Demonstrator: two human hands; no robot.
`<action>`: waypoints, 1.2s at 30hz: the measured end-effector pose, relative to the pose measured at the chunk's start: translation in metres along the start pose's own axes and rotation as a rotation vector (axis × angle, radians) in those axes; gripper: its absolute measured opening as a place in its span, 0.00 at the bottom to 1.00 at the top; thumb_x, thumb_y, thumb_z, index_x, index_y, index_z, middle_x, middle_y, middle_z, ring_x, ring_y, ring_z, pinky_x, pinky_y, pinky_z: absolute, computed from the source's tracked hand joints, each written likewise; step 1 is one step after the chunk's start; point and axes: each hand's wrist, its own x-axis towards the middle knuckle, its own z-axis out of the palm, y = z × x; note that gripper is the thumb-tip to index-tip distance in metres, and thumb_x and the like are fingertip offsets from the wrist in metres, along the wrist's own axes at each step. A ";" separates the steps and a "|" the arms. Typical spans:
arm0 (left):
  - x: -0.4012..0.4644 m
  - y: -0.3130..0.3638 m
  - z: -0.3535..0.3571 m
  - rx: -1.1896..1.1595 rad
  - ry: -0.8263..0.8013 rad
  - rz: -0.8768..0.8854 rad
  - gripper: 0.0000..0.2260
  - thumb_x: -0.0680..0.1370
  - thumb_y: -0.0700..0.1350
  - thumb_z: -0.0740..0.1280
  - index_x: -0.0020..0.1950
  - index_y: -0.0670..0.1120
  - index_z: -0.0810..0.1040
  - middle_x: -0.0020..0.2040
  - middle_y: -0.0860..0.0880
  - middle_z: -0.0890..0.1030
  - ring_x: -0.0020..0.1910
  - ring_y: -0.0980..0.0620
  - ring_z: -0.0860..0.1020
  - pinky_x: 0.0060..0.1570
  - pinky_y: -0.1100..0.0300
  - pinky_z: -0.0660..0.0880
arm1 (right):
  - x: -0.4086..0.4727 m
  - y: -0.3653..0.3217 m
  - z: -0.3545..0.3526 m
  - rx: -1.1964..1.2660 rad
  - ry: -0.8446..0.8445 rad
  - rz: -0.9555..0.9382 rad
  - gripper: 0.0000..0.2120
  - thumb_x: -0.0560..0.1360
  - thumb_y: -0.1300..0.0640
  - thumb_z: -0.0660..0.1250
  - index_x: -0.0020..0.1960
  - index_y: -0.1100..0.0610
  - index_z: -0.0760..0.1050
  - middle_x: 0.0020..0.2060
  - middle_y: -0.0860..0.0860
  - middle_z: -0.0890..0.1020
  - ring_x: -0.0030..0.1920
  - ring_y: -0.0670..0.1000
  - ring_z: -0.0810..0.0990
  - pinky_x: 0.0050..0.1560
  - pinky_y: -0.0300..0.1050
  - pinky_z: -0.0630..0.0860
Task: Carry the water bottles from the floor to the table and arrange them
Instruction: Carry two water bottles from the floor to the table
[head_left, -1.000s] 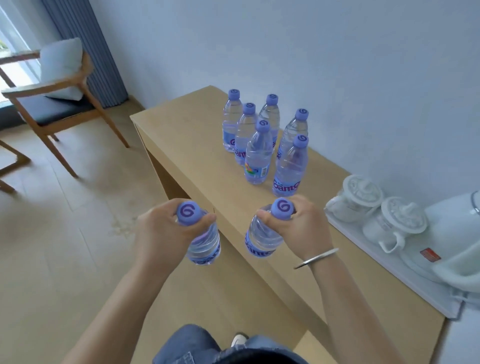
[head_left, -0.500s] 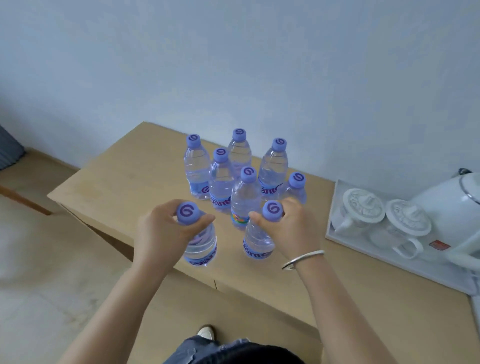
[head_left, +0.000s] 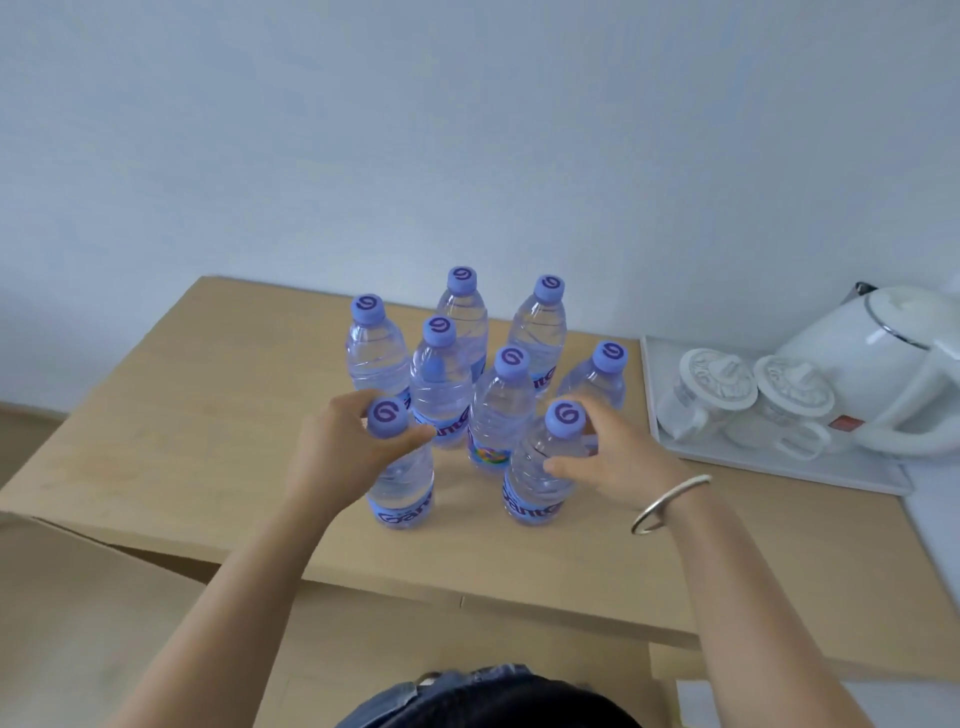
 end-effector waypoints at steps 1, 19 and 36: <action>0.003 0.001 -0.006 0.040 -0.097 0.015 0.13 0.63 0.52 0.77 0.44 0.53 0.80 0.36 0.57 0.79 0.33 0.59 0.75 0.33 0.64 0.70 | -0.002 0.001 -0.001 -0.006 -0.007 0.002 0.20 0.68 0.56 0.73 0.55 0.45 0.68 0.53 0.46 0.76 0.55 0.51 0.76 0.58 0.50 0.74; -0.001 -0.015 -0.002 -0.060 -0.159 0.121 0.22 0.63 0.45 0.78 0.43 0.69 0.73 0.44 0.64 0.79 0.46 0.70 0.75 0.40 0.71 0.68 | -0.012 0.011 0.016 -0.025 0.209 0.004 0.17 0.69 0.51 0.71 0.55 0.43 0.69 0.50 0.41 0.76 0.49 0.41 0.74 0.47 0.36 0.69; -0.020 -0.025 0.030 0.054 0.009 0.031 0.23 0.62 0.61 0.73 0.52 0.55 0.70 0.52 0.48 0.76 0.50 0.45 0.74 0.47 0.49 0.72 | -0.073 0.026 0.041 0.089 0.332 0.094 0.31 0.74 0.52 0.66 0.73 0.54 0.58 0.67 0.50 0.68 0.67 0.48 0.66 0.62 0.34 0.62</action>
